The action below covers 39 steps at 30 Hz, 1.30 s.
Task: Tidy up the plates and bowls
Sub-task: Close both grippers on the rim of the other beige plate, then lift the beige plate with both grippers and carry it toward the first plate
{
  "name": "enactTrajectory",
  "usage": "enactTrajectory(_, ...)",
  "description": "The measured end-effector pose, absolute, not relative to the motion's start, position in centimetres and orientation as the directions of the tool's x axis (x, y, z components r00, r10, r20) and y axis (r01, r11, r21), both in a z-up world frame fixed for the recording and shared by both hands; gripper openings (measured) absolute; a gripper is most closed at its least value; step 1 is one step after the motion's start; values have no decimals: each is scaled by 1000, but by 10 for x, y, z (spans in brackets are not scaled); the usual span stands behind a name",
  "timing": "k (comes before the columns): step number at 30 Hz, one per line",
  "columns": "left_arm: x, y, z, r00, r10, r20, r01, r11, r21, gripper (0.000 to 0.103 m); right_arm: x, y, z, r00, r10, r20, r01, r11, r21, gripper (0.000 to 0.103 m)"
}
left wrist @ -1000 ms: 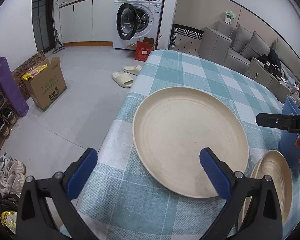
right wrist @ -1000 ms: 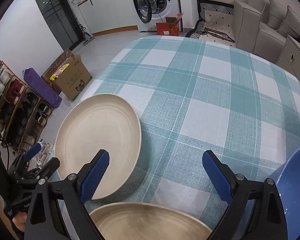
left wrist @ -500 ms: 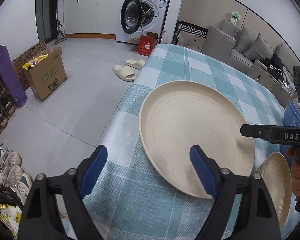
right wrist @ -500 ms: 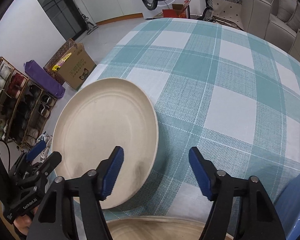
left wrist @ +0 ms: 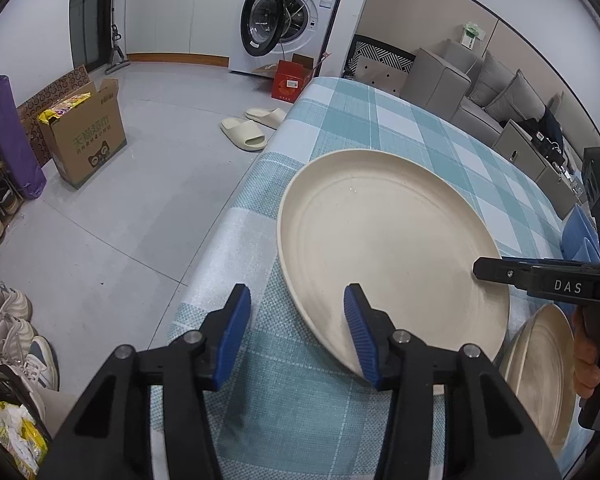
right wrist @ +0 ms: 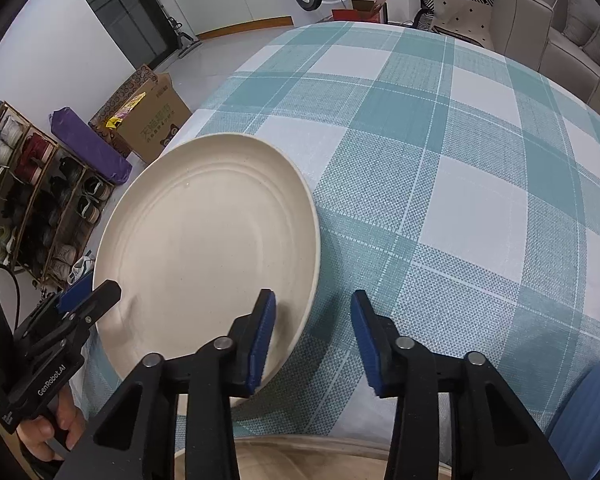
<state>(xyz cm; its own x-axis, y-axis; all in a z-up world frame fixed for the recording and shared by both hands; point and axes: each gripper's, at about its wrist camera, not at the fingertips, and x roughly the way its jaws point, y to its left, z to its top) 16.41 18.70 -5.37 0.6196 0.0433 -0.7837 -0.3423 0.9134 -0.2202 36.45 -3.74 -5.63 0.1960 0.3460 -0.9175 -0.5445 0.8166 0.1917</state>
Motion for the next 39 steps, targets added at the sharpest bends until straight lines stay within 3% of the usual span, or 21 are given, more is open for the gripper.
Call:
enactTrajectory(9,163,187,-56,623,15,-782,-330,912,-245,27,361,-34,-57,194,355,-914,-563,804,193,20)
enactTrajectory(13,163,184,-55,629,8,-777,-314,917,-245,25,358,-32,-56,201,355,-913,-574,798,184,16)
enactTrajectory(39,159,178,-45,640,24,-768,-298,929,-219,24,352,-36,-47,219,366,-905,-585,792,178,15)
